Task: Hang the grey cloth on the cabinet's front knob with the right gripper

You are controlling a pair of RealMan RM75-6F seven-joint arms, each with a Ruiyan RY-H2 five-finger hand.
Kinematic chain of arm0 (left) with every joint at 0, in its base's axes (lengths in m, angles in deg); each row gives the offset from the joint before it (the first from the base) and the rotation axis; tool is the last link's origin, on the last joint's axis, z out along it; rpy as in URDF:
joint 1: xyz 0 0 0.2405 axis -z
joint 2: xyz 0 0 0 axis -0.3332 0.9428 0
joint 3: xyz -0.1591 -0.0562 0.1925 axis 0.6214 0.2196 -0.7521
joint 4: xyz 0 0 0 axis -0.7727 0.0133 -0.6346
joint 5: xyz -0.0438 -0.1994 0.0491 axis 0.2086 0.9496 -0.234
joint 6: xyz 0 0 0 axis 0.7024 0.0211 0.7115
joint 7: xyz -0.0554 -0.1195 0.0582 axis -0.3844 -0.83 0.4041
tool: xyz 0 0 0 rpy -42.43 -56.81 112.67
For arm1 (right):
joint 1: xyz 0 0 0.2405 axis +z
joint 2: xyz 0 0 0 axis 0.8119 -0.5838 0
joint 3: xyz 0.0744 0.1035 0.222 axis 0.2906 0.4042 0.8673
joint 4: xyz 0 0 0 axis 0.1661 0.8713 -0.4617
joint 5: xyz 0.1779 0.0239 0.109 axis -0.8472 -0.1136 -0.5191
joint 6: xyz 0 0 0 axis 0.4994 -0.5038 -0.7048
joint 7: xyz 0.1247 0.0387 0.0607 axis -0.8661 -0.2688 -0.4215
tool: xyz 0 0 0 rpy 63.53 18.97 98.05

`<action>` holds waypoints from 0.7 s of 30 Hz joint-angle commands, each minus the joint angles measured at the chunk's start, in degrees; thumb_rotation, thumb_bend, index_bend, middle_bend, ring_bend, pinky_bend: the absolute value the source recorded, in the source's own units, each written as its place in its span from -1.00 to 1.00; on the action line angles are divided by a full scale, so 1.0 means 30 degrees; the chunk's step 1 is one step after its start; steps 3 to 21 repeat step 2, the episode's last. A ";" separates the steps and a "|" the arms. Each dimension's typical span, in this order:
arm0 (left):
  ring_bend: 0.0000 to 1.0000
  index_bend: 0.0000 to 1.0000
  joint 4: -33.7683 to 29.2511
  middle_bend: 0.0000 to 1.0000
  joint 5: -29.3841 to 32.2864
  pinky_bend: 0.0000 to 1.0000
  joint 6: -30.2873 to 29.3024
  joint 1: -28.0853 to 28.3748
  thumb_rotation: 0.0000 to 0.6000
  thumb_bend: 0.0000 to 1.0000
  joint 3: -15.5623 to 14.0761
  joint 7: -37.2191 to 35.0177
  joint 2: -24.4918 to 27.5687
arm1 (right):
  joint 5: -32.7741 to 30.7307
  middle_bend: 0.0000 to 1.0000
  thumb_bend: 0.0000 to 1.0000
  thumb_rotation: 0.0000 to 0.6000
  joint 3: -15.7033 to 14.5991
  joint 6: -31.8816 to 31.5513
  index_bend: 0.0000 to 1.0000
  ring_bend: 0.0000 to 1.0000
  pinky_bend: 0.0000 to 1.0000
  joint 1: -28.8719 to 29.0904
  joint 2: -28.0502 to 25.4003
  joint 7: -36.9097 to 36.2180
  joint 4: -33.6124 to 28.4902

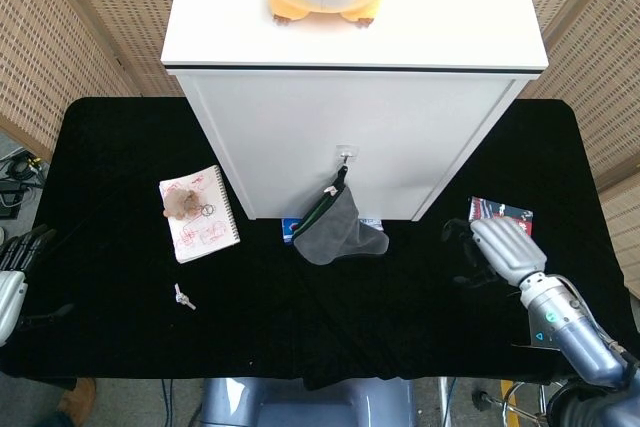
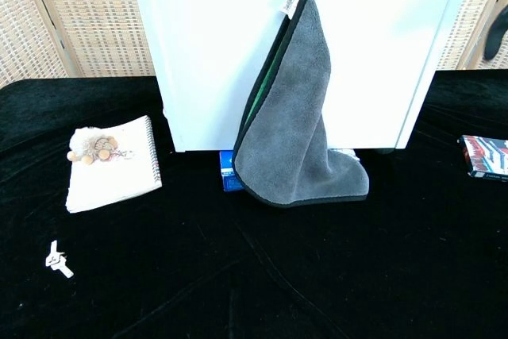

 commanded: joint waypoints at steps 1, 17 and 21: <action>-1.00 -1.00 -0.0010 -1.00 -0.0093 -1.00 -0.0252 -0.0099 1.00 -1.00 0.0042 0.0071 -0.0012 | 0.4798 -0.83 -1.00 1.00 -0.1429 -0.6254 -0.74 -0.90 -0.73 -0.3490 0.2427 0.2067 0.4141; -1.00 -1.00 -0.0026 -1.00 -0.0129 -1.00 -0.0335 -0.0130 1.00 -1.00 0.0046 0.0098 -0.0021 | 0.4896 -0.91 -1.00 1.00 -0.1513 -0.6703 -0.81 -0.96 -0.83 -0.3778 0.2590 0.2334 0.4386; -1.00 -1.00 -0.0026 -1.00 -0.0129 -1.00 -0.0335 -0.0130 1.00 -1.00 0.0046 0.0098 -0.0021 | 0.4896 -0.91 -1.00 1.00 -0.1513 -0.6703 -0.81 -0.96 -0.83 -0.3778 0.2590 0.2334 0.4386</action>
